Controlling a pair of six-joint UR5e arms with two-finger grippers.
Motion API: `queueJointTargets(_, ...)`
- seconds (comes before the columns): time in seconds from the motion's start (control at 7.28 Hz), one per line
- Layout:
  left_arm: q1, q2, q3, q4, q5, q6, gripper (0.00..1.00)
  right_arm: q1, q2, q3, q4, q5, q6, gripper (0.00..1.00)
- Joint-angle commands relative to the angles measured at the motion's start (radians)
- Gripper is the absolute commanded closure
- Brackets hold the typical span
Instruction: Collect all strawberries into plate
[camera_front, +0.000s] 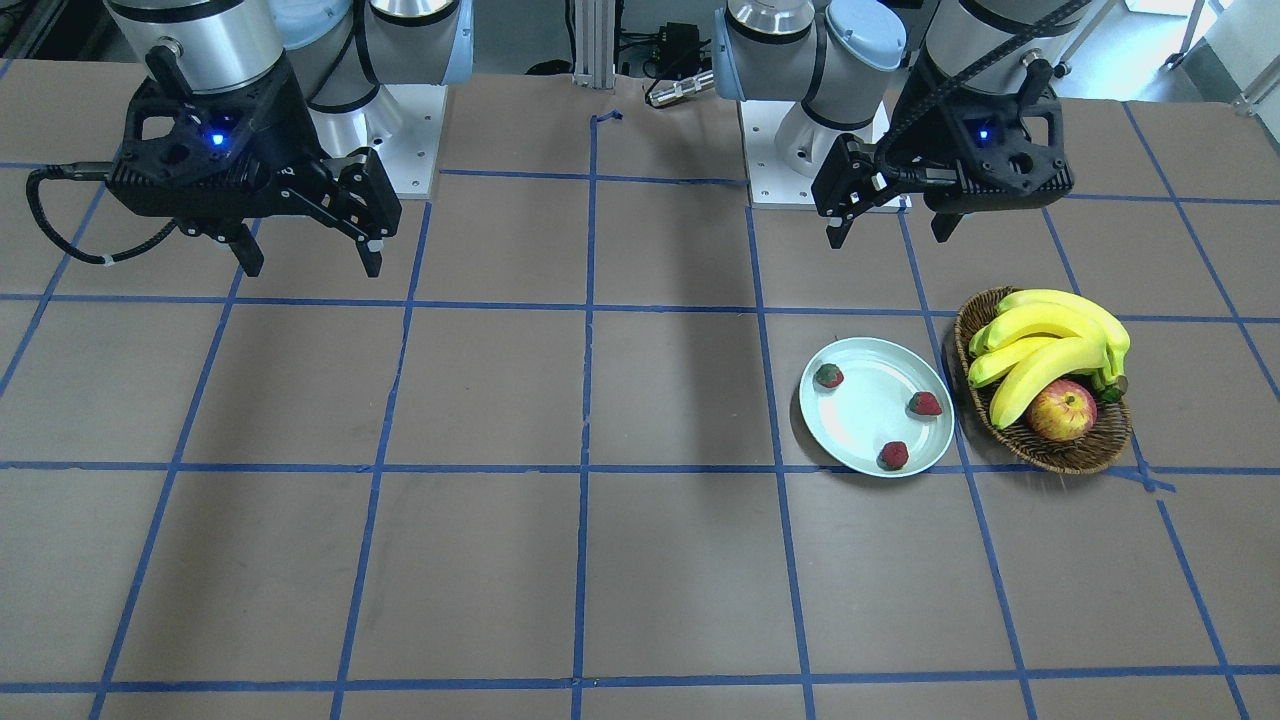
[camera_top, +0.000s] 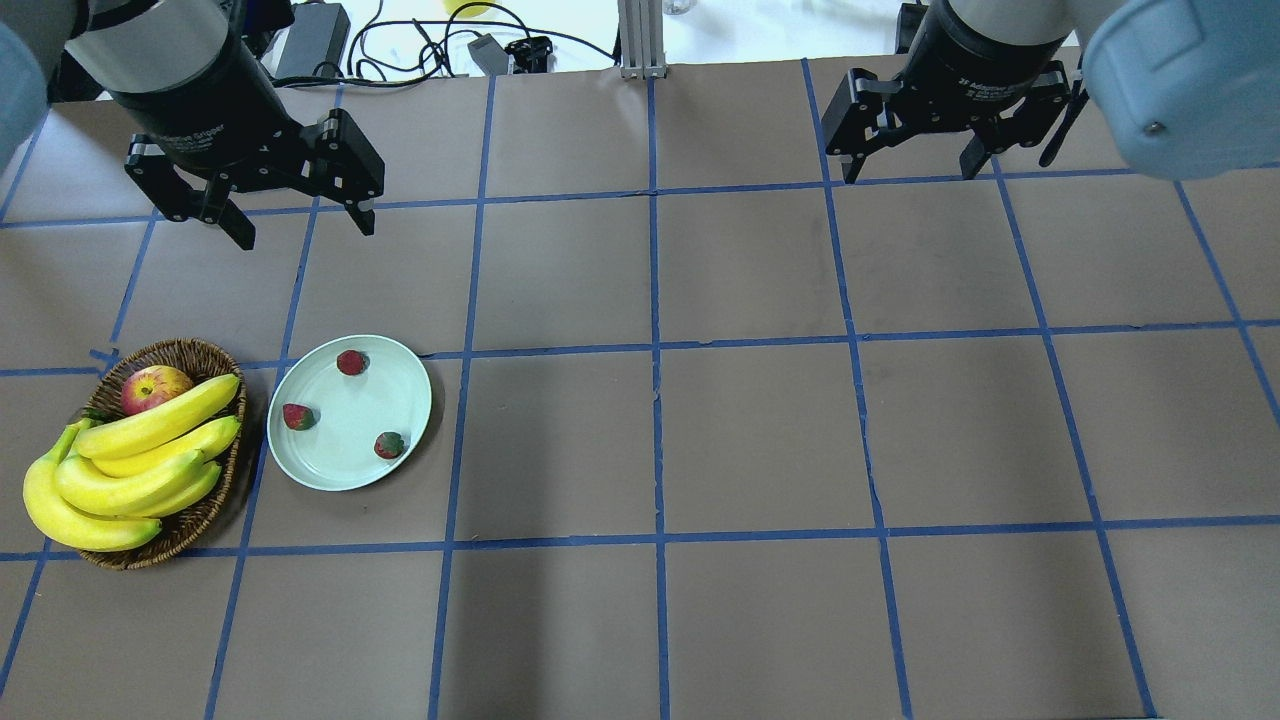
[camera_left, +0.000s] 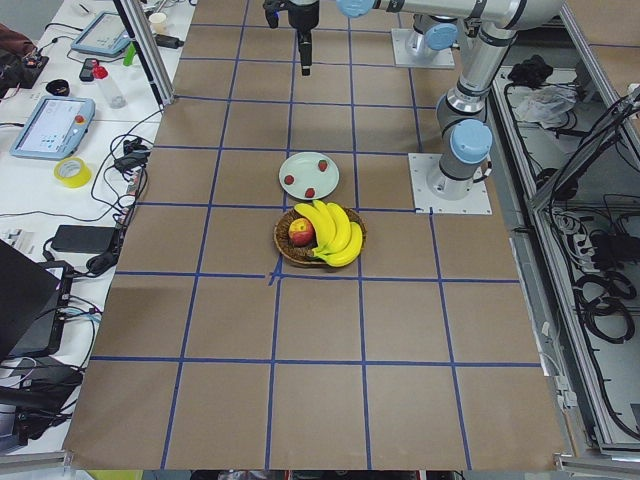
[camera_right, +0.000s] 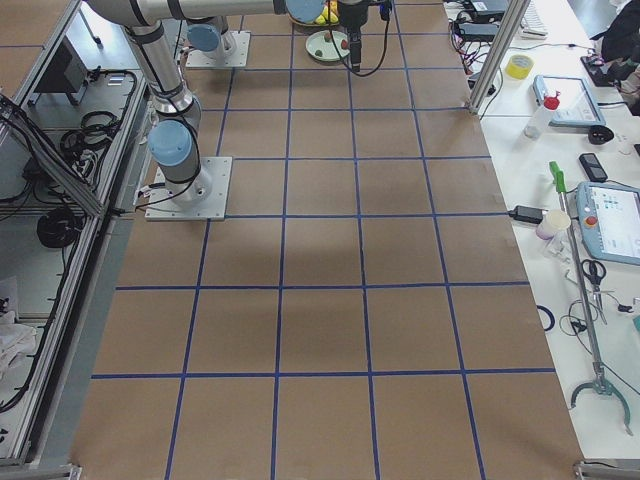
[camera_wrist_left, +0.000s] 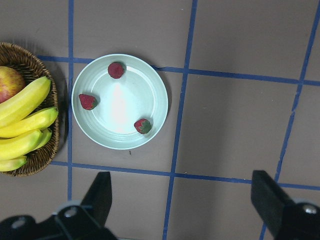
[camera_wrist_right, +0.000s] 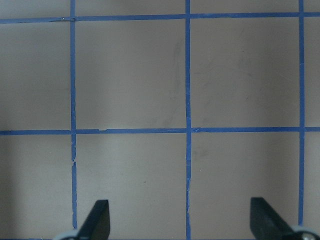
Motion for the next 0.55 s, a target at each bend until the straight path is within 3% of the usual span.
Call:
queueJointTargets(0.0, -0.003, 0.003, -0.01, 0.002, -0.007, 0.004, 0.0, -0.002, 0.0, 0.0, 0.001, 0.0, 0.0, 0.0)
queueJointTargets(0.41, -0.004, 0.021, -0.043, 0.002, -0.007, 0.006, 0.0, -0.002, 0.0, 0.0, 0.001, 0.0, 0.0, 0.0)
